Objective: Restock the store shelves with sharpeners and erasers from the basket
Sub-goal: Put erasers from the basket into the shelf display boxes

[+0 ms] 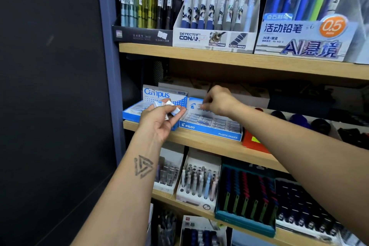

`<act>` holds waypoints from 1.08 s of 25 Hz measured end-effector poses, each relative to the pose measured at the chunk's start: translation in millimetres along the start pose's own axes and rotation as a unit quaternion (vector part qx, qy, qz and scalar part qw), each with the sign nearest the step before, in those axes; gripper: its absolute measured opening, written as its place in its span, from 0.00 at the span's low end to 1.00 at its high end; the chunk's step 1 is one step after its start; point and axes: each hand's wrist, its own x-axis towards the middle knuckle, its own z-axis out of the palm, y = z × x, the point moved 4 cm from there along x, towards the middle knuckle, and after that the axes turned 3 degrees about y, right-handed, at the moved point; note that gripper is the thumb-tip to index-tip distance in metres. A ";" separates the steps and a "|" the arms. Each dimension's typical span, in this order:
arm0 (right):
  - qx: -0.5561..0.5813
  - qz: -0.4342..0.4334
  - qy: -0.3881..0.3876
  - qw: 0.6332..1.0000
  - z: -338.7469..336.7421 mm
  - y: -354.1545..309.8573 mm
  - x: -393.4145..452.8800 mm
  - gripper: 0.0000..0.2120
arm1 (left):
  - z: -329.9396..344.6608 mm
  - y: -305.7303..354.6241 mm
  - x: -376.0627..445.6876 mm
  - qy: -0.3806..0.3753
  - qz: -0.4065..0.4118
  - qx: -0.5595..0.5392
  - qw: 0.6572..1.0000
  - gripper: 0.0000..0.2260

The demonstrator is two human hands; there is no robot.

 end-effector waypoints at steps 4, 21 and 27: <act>0.007 0.067 0.043 0.997 37.3 1.4 7.8 0.13 | -11.3 9.9 -2.2 -0.008 -0.006 0.061 0.998 0.14; 0.221 -0.159 -0.083 0.959 29.3 -71.6 -31.3 0.11 | -21.2 11.5 -8.5 0.026 0.002 0.071 0.997 0.16; 0.127 -0.153 -0.011 0.980 46.4 -92.5 -24.6 0.14 | -32.3 31.2 -5.2 -0.002 0.022 0.029 0.999 0.20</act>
